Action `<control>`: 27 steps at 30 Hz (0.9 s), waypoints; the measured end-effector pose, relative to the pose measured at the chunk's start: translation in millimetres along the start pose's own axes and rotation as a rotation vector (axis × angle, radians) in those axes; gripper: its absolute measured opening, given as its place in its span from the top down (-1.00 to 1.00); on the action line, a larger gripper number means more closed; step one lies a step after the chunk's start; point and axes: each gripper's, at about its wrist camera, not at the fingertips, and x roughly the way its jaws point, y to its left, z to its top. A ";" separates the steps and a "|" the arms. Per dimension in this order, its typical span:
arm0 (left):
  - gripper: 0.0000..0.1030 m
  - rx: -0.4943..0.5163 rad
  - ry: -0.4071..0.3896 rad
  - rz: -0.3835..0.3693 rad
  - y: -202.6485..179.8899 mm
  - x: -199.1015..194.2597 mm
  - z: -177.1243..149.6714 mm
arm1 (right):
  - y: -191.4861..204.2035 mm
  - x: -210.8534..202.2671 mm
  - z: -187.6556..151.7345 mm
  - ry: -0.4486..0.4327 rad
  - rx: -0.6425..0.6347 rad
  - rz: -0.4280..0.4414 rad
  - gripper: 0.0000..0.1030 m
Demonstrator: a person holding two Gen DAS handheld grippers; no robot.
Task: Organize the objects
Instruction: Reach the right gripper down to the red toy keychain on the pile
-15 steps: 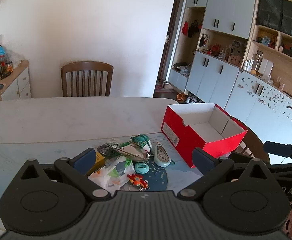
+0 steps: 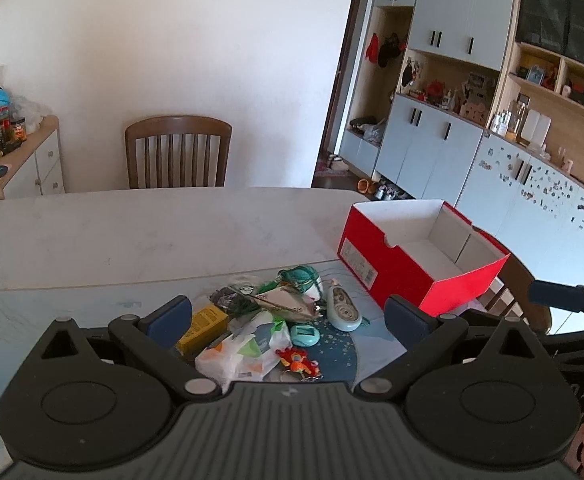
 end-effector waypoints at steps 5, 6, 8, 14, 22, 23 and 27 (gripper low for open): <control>-1.00 0.016 0.029 -0.001 12.5 16.2 -5.0 | 3.6 13.2 0.0 0.028 0.010 0.021 -0.98; -1.00 0.015 0.036 -0.001 15.5 19.5 -6.9 | 4.4 16.8 0.1 0.037 0.009 0.025 -0.98; -1.00 0.015 0.045 -0.005 23.4 27.9 -12.2 | 5.3 25.4 -0.6 0.056 0.011 0.022 -0.98; -1.00 0.030 0.090 -0.011 39.6 55.1 -32.0 | 1.8 54.6 -4.0 0.121 0.025 0.028 -0.98; -0.99 0.054 0.220 -0.027 51.6 99.0 -59.4 | -9.0 103.1 -19.9 0.251 0.046 0.055 -0.87; -0.99 0.059 0.234 -0.027 53.5 103.7 -62.6 | -10.1 108.8 -21.7 0.268 0.048 0.069 -0.82; -0.99 0.063 0.276 -0.042 61.4 113.4 -73.1 | -9.5 129.4 -30.4 0.322 0.033 0.101 -0.80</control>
